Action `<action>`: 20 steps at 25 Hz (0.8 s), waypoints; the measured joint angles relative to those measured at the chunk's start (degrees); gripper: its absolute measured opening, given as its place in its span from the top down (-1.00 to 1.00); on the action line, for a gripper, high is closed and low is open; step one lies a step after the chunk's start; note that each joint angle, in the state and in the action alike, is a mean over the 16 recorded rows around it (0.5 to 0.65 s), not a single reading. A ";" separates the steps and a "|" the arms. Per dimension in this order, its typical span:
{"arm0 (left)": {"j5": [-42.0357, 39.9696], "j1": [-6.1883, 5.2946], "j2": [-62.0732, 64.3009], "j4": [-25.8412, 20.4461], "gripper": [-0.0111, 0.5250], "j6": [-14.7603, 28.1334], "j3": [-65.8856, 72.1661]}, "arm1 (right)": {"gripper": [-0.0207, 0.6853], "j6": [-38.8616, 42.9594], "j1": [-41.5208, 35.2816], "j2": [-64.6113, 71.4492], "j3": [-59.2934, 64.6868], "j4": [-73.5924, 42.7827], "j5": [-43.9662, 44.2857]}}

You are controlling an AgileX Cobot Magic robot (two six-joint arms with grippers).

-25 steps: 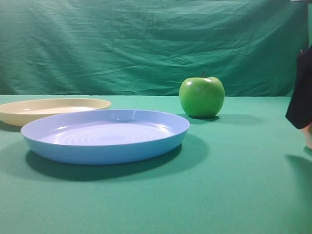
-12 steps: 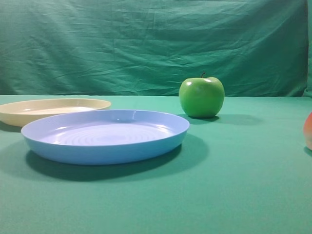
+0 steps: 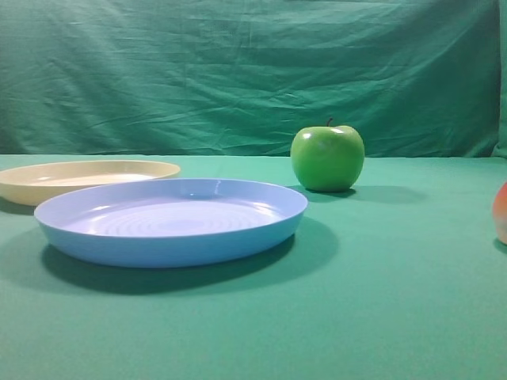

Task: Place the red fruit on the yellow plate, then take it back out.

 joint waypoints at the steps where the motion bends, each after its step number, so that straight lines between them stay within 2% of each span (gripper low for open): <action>1: 0.00 0.00 0.00 0.00 0.96 0.00 0.00 | 0.94 0.01 0.00 -1.44 0.51 0.48 -0.03; 11: 0.00 0.00 0.00 0.00 0.96 0.00 0.00 | 0.94 -0.03 0.00 -13.16 5.96 4.14 -0.62; 20: 0.00 0.00 0.00 0.00 0.96 0.00 0.00 | 0.94 -0.22 -0.05 -17.76 8.11 3.69 -1.77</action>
